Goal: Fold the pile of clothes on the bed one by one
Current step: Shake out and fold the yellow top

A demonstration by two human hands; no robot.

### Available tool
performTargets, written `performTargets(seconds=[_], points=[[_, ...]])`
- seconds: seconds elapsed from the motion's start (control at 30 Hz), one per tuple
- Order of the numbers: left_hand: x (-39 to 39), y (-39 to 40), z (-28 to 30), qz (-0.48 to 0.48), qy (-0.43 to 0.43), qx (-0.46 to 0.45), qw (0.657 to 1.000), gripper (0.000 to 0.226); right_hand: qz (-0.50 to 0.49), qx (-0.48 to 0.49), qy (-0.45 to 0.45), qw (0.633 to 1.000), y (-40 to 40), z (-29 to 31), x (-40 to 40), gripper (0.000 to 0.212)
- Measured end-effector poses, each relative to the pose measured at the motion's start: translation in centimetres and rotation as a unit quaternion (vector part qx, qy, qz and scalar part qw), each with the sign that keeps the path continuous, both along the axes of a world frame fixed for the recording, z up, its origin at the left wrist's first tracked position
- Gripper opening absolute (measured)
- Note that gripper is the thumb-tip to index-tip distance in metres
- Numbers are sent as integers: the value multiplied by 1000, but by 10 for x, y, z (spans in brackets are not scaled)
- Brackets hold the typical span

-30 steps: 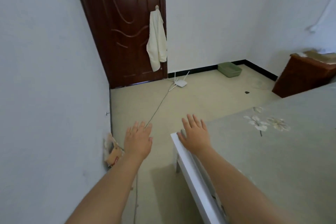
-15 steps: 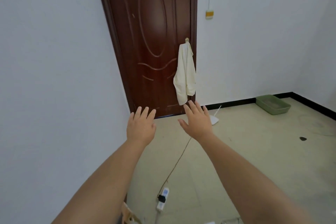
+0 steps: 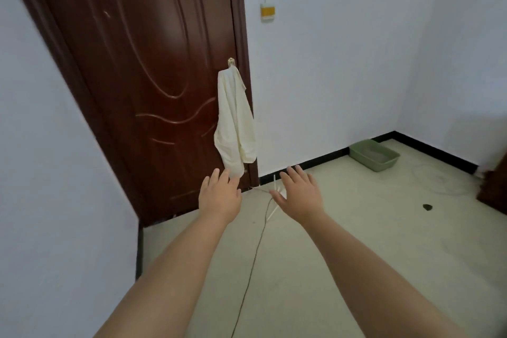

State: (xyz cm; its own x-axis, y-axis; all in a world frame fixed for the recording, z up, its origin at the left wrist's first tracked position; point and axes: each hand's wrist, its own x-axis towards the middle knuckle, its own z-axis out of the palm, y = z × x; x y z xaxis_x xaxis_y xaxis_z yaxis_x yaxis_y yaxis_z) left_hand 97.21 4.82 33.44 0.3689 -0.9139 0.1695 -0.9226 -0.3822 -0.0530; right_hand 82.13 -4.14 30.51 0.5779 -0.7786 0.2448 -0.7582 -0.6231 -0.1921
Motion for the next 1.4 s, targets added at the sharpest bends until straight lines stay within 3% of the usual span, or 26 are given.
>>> performTargets(seconds=[0.27, 0.43, 0.63, 0.77, 0.93, 1.13, 1.4], points=[[-86, -233, -22, -227, -7, 33, 973, 41, -219, 32, 32, 975, -150, -22, -109, 52], [-209, -353, -42, -360, 4, 50, 932, 42, -349, 43, 54, 934, -232, -35, -233, 50], [-368, -492, -33, -450, -18, 41, 892, 40, -451, 13, 65, 890, -333, -23, -387, 50], [-465, -564, -16, -521, -25, 2, 853, 40, -497, -1, 75, 865, -374, -8, -482, 51], [-575, -658, -27, -570, -56, 21, 820, 37, -545, -4, 111, 831, -431, -1, -602, 48], [-731, -799, -29, -619, -57, 18, 783, 35, -650, -7, 123, 750, -512, 6, -759, 43], [-943, -924, -29, -713, -33, 22, 700, 35, -762, 29, 121, 636, -574, 10, -938, 43]])
